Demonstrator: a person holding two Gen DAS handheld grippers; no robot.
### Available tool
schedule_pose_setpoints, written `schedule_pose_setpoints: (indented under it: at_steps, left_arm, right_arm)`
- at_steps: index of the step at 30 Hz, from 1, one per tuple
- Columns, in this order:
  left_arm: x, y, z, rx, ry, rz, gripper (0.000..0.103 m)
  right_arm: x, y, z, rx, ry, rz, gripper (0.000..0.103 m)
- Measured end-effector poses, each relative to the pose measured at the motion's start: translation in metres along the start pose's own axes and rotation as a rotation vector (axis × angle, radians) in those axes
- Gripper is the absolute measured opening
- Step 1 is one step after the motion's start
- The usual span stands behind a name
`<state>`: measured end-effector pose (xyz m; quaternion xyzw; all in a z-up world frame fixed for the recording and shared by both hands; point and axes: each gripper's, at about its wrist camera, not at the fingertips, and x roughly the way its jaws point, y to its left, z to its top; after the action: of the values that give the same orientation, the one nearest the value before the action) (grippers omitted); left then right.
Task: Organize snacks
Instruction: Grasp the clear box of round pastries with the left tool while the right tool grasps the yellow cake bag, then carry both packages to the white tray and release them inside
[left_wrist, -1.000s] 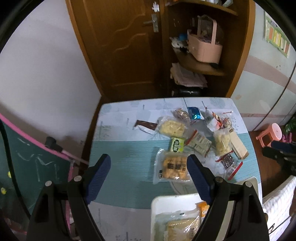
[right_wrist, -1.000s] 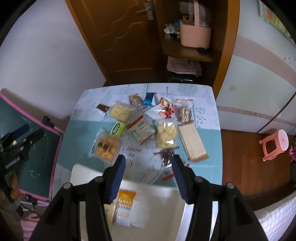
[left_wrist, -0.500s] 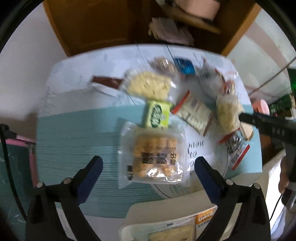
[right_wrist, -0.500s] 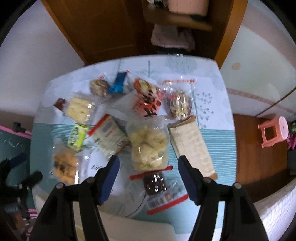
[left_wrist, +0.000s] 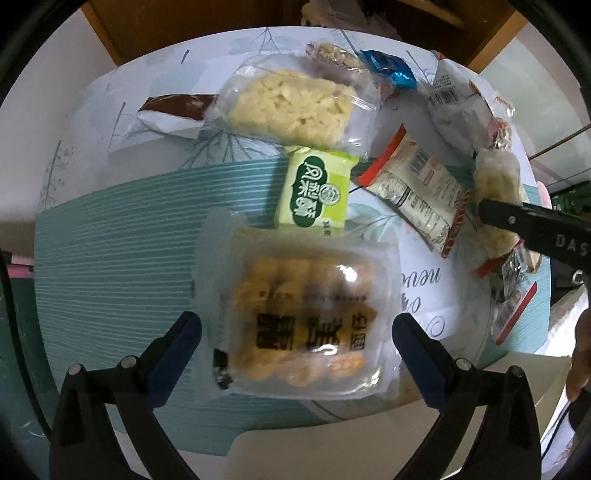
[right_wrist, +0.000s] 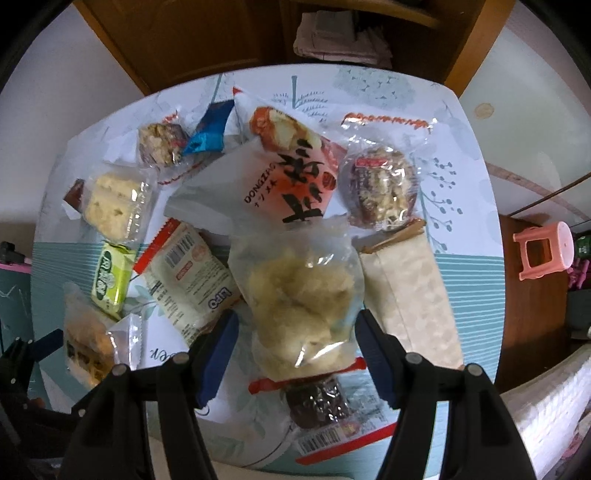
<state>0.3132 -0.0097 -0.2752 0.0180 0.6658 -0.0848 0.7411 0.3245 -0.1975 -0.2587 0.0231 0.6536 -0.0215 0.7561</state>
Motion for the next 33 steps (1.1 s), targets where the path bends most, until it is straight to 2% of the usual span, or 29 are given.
schedule_pose_setpoints:
  at_steps: [5, 10, 11, 14, 18, 23, 26, 29, 33]
  left_arm:
    - [0.009, -0.011, 0.005, 0.022, 0.01, 0.043, 0.103]
    - [0.011, -0.015, 0.005, 0.005, 0.026, 0.046, 0.103]
    - [0.011, -0.015, 0.005, -0.008, 0.029, 0.043, 0.101]
    - [0.007, -0.014, 0.004, -0.02, 0.02, 0.035, 0.087]
    - [-0.004, -0.002, 0.001, -0.042, -0.01, 0.012, 0.072]
    - [-0.018, 0.003, -0.006, -0.045, -0.055, 0.023, 0.066]
    - [-0.034, 0.004, -0.014, -0.064, -0.084, 0.019, 0.065]
    - [-0.063, 0.002, -0.018, -0.055, -0.145, 0.037, 0.065]
    - [-0.123, -0.004, -0.036, -0.036, -0.264, 0.04, 0.065]
  right_arm:
    - [0.015, 0.007, -0.001, -0.006, 0.044, -0.026, 0.065]
    - [0.025, 0.026, -0.005, -0.03, 0.047, -0.051, 0.047]
    - [0.024, 0.027, -0.006, -0.033, 0.049, -0.044, 0.044]
    - [0.021, 0.032, -0.013, -0.037, 0.053, -0.017, 0.038]
    - [0.011, 0.039, -0.023, -0.046, 0.047, 0.021, 0.037]
    - [-0.007, 0.041, -0.043, -0.052, 0.009, 0.076, 0.036]
    - [-0.022, 0.033, -0.055, -0.047, -0.024, 0.107, 0.036]
    - [-0.051, 0.034, -0.063, -0.039, -0.078, 0.138, 0.036]
    - [-0.09, 0.025, -0.066, -0.034, -0.159, 0.171, 0.036]
